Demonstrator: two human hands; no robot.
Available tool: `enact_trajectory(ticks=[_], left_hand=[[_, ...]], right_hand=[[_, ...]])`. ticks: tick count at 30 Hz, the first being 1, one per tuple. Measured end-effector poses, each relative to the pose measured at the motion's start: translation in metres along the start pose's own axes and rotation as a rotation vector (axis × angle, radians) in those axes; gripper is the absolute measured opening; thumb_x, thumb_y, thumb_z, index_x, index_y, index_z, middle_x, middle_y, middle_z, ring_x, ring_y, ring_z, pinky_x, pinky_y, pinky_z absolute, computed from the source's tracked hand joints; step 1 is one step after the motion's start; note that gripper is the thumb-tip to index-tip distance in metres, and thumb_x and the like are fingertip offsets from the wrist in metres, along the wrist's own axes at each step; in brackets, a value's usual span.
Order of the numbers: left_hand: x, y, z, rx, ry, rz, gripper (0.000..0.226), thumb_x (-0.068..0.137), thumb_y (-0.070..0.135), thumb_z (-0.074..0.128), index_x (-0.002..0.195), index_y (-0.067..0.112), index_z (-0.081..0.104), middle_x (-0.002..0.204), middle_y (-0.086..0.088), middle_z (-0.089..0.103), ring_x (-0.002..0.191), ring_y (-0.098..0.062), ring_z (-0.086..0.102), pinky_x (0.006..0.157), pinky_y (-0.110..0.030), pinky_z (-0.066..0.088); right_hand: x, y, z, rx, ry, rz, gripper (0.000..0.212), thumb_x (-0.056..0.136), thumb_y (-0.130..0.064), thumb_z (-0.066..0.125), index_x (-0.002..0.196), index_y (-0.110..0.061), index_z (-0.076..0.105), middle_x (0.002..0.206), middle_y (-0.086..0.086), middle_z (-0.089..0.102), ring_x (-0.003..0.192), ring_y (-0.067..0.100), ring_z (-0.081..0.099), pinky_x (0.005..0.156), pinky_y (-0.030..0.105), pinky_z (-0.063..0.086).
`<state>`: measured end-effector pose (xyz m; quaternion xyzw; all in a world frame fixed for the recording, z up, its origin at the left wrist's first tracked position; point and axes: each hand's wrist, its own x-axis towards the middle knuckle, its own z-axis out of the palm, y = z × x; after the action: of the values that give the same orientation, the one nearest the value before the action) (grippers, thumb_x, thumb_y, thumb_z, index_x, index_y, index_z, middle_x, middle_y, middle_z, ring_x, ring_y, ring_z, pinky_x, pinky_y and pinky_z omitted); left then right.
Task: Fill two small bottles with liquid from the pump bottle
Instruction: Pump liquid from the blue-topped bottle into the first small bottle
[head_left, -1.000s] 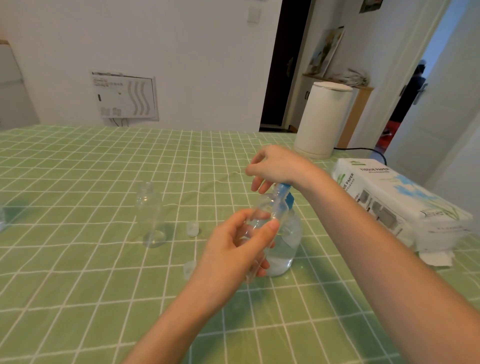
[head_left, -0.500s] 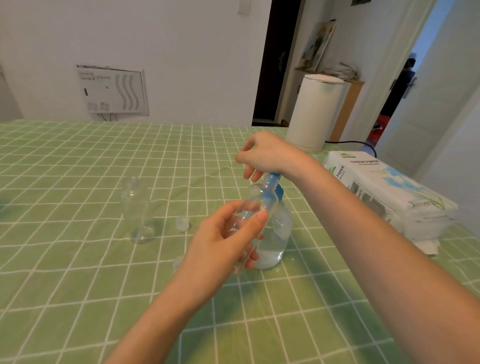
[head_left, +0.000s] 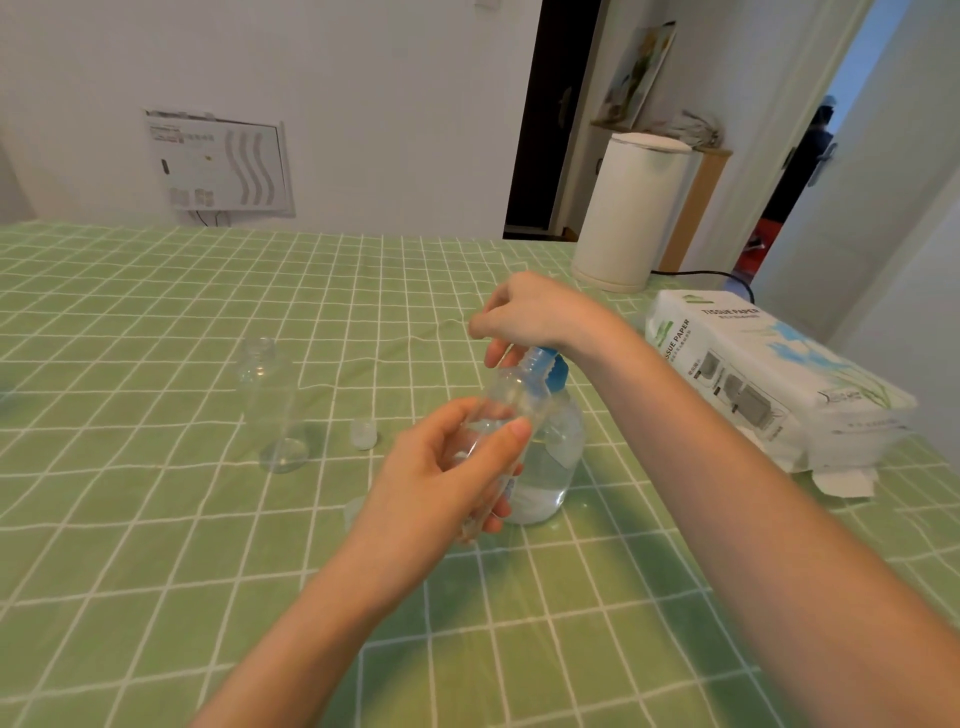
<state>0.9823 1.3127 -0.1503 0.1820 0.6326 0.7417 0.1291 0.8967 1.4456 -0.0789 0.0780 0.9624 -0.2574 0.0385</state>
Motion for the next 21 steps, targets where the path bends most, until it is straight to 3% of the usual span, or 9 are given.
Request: enact_trajectory(ticks=[3,7,9,12,15,19,21], left_hand=[[0.000,-0.001,-0.001,0.018,0.002,-0.001,0.035,0.070,0.037,0.063,0.100,0.019,0.065,0.064,0.000,0.064,0.044,-0.010,0.054,0.043,-0.018,0.044],[0.000,0.002,-0.002,0.027,0.000,-0.009,0.033,0.070,0.038,0.063,0.098,0.020,0.066,0.065,0.001,0.065,0.043,-0.009,0.054,0.041,-0.015,0.042],[0.002,0.004,-0.001,0.026,-0.011,-0.001,0.037,0.068,0.041,0.063,0.099,0.022,0.066,0.066,0.001,0.066,0.044,-0.009,0.055,0.043,-0.016,0.044],[0.003,0.006,-0.001,0.025,-0.016,0.012,0.036,0.071,0.039,0.063,0.102,0.021,0.066,0.068,0.002,0.065,0.046,-0.009,0.055,0.045,-0.018,0.047],[0.002,0.006,-0.002,0.029,-0.024,0.011,0.030,0.077,0.035,0.062,0.104,0.021,0.065,0.071,-0.001,0.065,0.046,-0.009,0.056,0.045,-0.017,0.046],[0.002,0.003,-0.002,0.024,-0.021,0.004,0.029,0.079,0.033,0.062,0.104,0.020,0.065,0.073,-0.003,0.065,0.047,-0.010,0.056,0.046,-0.018,0.048],[0.001,0.001,-0.002,0.018,-0.024,-0.008,0.033,0.075,0.036,0.063,0.103,0.020,0.065,0.071,-0.001,0.066,0.047,-0.010,0.056,0.046,-0.019,0.047]], right_hand=[[0.000,0.000,0.002,0.012,0.005,-0.004,0.032,0.089,-0.024,0.056,0.113,-0.003,0.060,0.079,0.002,0.073,0.094,0.028,0.071,0.085,0.040,0.054],[-0.001,-0.003,0.000,0.054,0.032,-0.022,0.039,0.089,-0.019,0.053,0.121,0.003,0.058,0.073,0.003,0.072,0.077,0.026,0.064,0.089,0.043,0.053],[-0.002,-0.005,-0.004,0.059,0.059,-0.038,0.041,0.089,-0.018,0.051,0.123,0.004,0.056,0.075,0.005,0.073,0.085,0.032,0.069,0.085,0.040,0.054],[-0.002,-0.009,-0.010,0.026,0.095,-0.062,0.040,0.089,-0.020,0.050,0.122,0.001,0.058,0.076,0.003,0.074,0.079,0.024,0.068,0.074,0.030,0.053],[-0.001,-0.009,-0.008,0.040,0.056,-0.056,0.041,0.089,-0.020,0.050,0.122,0.004,0.057,0.077,0.005,0.074,0.088,0.030,0.070,0.090,0.043,0.053],[0.000,-0.005,-0.005,0.044,0.044,-0.031,0.042,0.088,-0.019,0.052,0.123,0.006,0.057,0.077,0.005,0.074,0.094,0.032,0.070,0.093,0.045,0.052],[0.000,-0.002,-0.001,0.043,0.039,-0.028,0.043,0.087,-0.018,0.053,0.122,0.006,0.057,0.074,0.004,0.074,0.088,0.031,0.070,0.093,0.047,0.052]])
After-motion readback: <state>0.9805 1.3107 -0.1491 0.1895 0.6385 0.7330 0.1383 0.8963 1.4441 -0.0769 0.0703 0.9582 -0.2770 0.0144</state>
